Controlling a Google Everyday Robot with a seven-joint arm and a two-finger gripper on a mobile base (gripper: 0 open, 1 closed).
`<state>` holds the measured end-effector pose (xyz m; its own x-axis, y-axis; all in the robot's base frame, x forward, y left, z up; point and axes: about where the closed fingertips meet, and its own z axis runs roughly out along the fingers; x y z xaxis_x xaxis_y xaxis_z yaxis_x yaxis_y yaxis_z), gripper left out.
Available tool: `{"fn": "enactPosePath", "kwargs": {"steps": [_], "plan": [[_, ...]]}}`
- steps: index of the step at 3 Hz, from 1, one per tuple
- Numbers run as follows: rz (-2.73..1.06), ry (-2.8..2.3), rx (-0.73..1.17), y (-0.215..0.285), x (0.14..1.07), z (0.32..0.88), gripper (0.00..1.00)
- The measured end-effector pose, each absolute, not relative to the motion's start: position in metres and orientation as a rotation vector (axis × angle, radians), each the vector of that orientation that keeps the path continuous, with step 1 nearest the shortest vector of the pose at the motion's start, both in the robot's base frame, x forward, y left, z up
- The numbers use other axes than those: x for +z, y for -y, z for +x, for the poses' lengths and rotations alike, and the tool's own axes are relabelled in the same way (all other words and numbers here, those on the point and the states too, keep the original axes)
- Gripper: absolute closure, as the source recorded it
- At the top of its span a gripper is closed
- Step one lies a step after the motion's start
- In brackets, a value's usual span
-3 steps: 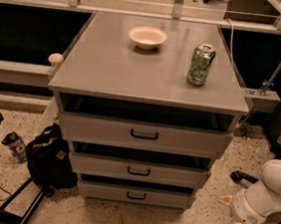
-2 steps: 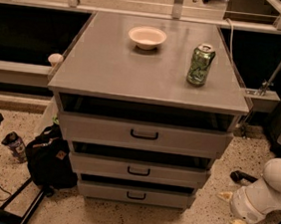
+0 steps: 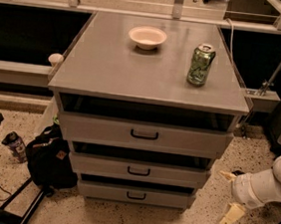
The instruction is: Open middle drawer
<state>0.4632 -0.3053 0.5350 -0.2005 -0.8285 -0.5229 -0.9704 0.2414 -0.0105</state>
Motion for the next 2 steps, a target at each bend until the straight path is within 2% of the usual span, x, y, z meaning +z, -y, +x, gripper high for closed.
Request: {"fn": "enactPosePath", "kwargs": {"steps": [2], "plan": [[-1.496, -1.916, 0.353, 0.2926, 0.5563, 0.4942, 0.0]]}}
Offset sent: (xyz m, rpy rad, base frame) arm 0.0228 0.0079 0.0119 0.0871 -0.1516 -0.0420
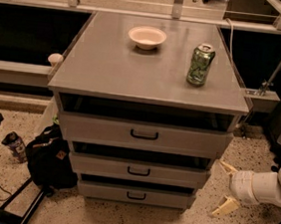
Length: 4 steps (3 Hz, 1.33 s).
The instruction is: Open middle drawer
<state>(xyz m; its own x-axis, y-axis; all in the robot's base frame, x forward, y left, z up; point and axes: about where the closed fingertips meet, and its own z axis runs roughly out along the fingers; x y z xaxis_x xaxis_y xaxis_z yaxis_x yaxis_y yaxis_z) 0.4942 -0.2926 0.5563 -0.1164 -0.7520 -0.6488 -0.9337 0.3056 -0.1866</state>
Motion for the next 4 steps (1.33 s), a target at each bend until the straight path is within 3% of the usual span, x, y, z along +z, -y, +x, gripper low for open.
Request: {"fn": "enactPosePath", "kwargs": {"steps": [1, 3, 4], "plan": [[-1.487, -1.91, 0.376, 0.29, 0.547, 0.495, 0.0], [-1.443, -1.936, 0.5, 0.232, 0.455, 0.485, 0.0], [-1.443, -1.935, 0.5, 0.232, 0.455, 0.485, 0.0]]}}
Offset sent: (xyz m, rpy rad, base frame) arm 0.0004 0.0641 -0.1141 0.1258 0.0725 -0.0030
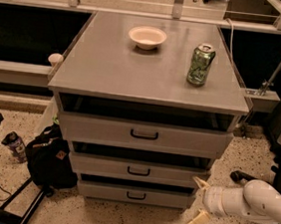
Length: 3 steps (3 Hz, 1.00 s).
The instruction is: Open middle drawer
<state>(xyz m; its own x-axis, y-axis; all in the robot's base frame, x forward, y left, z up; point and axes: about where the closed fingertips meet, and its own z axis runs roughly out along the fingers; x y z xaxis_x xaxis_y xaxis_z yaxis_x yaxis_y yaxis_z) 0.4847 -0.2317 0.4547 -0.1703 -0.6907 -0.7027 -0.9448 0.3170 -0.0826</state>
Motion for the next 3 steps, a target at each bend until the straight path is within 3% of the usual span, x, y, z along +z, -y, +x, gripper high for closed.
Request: {"fn": "enactPosePath", "kwargs": {"steps": [1, 3], "plan": [[-1.387, -1.898, 0.528, 0.213, 0.438, 0.54, 0.0], [-1.432, -1.842, 0.489, 0.201, 0.481, 0.543, 0.0]]}}
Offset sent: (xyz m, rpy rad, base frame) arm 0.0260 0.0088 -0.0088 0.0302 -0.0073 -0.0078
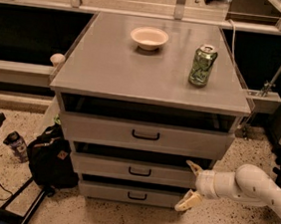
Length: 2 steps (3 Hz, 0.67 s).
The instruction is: Open middle drawer
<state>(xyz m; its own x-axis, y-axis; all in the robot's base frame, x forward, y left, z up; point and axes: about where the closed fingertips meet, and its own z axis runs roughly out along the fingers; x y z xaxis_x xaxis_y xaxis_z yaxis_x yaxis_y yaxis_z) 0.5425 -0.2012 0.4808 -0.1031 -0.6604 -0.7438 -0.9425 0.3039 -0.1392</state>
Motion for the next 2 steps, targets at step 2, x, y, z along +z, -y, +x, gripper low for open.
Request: {"fn": "enactPosePath", "kwargs": {"steps": [2], "plan": [[-1.4, -1.835, 0.486, 0.198, 0.468, 0.556, 0.0]]}}
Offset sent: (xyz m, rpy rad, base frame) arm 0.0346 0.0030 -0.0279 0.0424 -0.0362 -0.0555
